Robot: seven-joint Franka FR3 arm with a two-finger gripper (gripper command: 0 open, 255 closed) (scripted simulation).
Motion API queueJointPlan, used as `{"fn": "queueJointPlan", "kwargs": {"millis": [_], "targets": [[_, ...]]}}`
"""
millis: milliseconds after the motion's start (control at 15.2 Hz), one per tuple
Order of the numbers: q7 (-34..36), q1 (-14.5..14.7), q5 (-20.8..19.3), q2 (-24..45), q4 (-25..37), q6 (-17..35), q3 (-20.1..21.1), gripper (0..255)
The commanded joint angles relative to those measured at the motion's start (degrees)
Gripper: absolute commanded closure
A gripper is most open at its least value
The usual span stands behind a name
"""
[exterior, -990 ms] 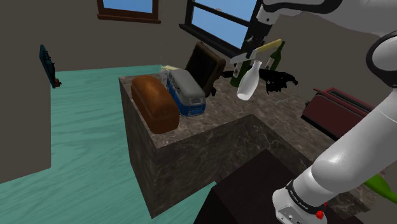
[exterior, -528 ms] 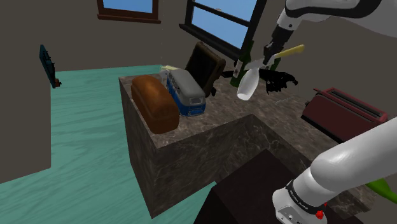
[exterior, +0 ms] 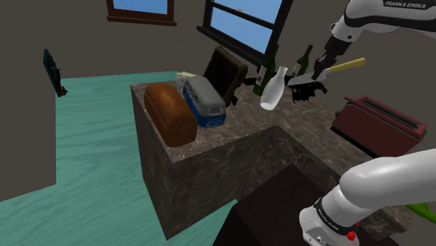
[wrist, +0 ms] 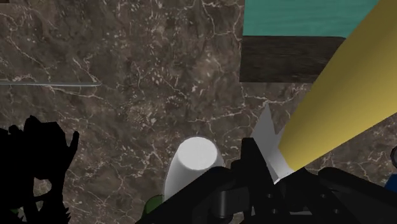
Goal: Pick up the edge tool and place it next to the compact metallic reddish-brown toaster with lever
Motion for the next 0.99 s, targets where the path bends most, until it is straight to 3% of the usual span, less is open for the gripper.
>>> {"fn": "queueJointPlan", "kwargs": {"millis": [0,924], "targets": [[-1.36,-0.86,-0.91,-3.28,-2.52,-0.64,-0.85,255],[-15.24,-8.90,-9.87,-21.04,-11.05,-8.33,-10.64,255]]}}
